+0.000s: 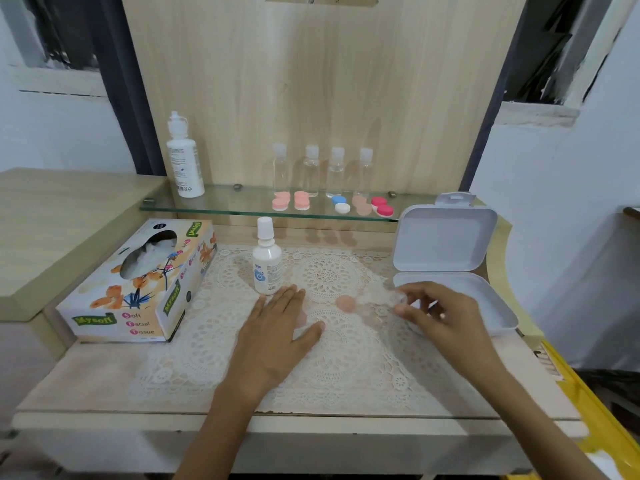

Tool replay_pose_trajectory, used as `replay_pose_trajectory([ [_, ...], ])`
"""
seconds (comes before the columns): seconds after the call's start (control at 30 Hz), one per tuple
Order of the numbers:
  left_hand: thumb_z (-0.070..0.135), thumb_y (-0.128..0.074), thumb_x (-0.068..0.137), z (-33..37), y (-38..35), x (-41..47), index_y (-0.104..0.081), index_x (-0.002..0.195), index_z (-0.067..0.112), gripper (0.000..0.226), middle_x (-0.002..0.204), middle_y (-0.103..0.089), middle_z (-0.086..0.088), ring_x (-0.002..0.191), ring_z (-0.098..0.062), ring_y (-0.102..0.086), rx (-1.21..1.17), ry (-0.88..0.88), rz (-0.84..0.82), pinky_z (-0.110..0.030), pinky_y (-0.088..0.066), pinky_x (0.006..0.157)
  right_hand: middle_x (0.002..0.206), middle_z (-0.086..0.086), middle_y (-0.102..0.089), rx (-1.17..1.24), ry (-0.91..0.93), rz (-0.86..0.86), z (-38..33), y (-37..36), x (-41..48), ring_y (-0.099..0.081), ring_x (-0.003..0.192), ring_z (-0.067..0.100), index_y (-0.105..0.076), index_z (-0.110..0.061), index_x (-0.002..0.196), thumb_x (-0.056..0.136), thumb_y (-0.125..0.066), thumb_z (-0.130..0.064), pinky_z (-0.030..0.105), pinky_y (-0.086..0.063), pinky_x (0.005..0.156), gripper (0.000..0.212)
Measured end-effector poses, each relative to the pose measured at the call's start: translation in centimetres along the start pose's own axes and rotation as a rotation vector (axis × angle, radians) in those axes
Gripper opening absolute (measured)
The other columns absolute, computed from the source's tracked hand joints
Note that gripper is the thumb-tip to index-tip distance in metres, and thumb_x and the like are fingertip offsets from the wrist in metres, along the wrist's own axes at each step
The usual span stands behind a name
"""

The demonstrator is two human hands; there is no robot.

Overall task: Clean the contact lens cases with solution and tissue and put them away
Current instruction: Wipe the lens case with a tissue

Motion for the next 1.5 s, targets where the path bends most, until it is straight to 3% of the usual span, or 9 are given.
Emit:
replay_pose_trajectory([
  [0.2,0.048,-0.036,0.087,0.5,2.4,-0.7,-0.041,0.14,0.024,0.059,0.146,-0.037,0.009,0.135,-0.006,-0.031,-0.172,-0.001,0.139,-0.018,-0.02,0.106,0.071,-0.017,-0.06,0.025,-0.071,-0.201,-0.2,-6.4,-0.8,-0.051,0.06,0.003,-0.071,-0.024,0.092,0.08,-0.074,-0.019,0.011,-0.038,0.057,0.013],
  [0.33,0.023,-0.05,0.094,0.4,3.7,-1.0,-0.054,0.128,0.023,0.035,0.13,-0.053,0.011,0.119,-0.004,-0.045,-0.219,0.003,0.258,-0.019,-0.038,0.09,0.095,-0.011,-0.059,-0.088,-0.005,-0.248,-0.2,-8.1,-0.8,-0.05,0.078,0.002,-0.071,-0.021,0.104,0.082,-0.073,-0.024,0.011,-0.036,0.07,0.023],
  [0.6,0.012,-0.057,0.09,0.1,4.8,-1.1,-0.063,0.114,0.024,0.028,0.111,-0.061,0.013,0.095,0.006,-0.046,-0.26,-0.023,0.384,-0.008,-0.036,0.076,0.12,-0.011,-0.052,-0.196,0.021,-0.218,-0.8,-7.1,-1.8,-0.047,0.114,0.004,-0.059,-0.016,0.125,0.085,-0.067,-0.038,0.001,-0.028,0.09,0.046],
  [0.77,-0.006,-0.063,0.083,0.0,6.6,-1.8,-0.07,0.098,0.018,0.029,0.098,-0.067,0.009,0.095,-0.006,-0.059,-0.297,-0.076,0.55,-0.011,-0.042,0.084,0.158,-0.003,-0.017,-0.41,-0.037,-0.407,-0.5,-8.8,-4.0,-0.01,0.145,0.008,-0.024,-0.013,0.149,0.082,-0.02,-0.073,0.013,-0.003,0.109,0.09],
  [0.93,-0.003,-0.068,0.08,-0.4,8.1,-2.4,-0.071,0.091,0.016,0.023,0.092,-0.068,0.01,0.085,-0.003,-0.063,-0.373,-0.086,0.64,-0.021,-0.051,0.079,0.16,0.0,0.004,-0.57,-0.016,-0.468,-0.1,-9.7,-4.5,0.013,0.142,0.004,-0.001,-0.014,0.152,0.071,0.015,-0.074,0.017,0.014,0.108,0.102],
  [1.23,0.01,-0.061,0.085,-6.9,17.7,-2.1,-0.071,0.099,0.025,0.022,0.094,-0.069,0.006,0.08,-0.016,-0.06,-0.163,0.187,0.804,-0.029,-0.045,0.069,0.16,-0.002,0.004,-0.589,-0.034,-0.476,0.1,-9.7,-4.6,0.018,0.135,-0.001,0.0,-0.016,0.152,0.071,0.014,-0.074,0.018,0.012,0.11,0.1],
  [1.3,0.007,-0.059,0.082,-10.2,19.7,-0.7,-0.071,0.099,0.026,0.028,0.096,-0.068,-0.002,0.087,-0.025,-0.059,-0.057,0.315,0.744,-0.032,-0.042,0.069,0.16,-0.002,0.005,-0.592,-0.042,-0.481,0.0,-9.7,-4.7,0.019,0.134,-0.002,0.001,-0.016,0.152,0.071,0.015,-0.074,0.018,0.012,0.11,0.1],
  [1.4,0.008,-0.062,0.084,-15.8,19.5,3.3,-0.07,0.097,0.031,0.028,0.106,-0.065,-0.007,0.094,-0.028,-0.057,0.113,0.489,0.391,-0.036,-0.044,0.07,0.16,-0.002,0.005,-0.593,-0.044,-0.488,-0.1,-9.8,-4.7,0.018,0.134,-0.002,0.001,-0.016,0.152,0.072,0.014,-0.074,0.018,0.012,0.11,0.1],
  [1.5,0.005,-0.065,0.082,-17.8,16.6,6.3,-0.064,0.081,0.041,0.035,0.099,-0.066,0.003,0.087,-0.014,-0.056,0.198,0.36,0.027,-0.031,-0.044,0.071,0.16,-0.001,0.004,-0.597,-0.043,-0.486,0.0,-9.8,-4.7,0.017,0.134,-0.002,0.0,-0.015,0.152,0.074,0.013,-0.073,0.019,0.011,0.111,0.097],
])
Point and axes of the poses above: each hand's wrist, its own x-axis towards the middle knuckle, its own y-axis out of the back of the hand, z = x × y, the point moved 10 cm from there along x, towards the middle knuckle
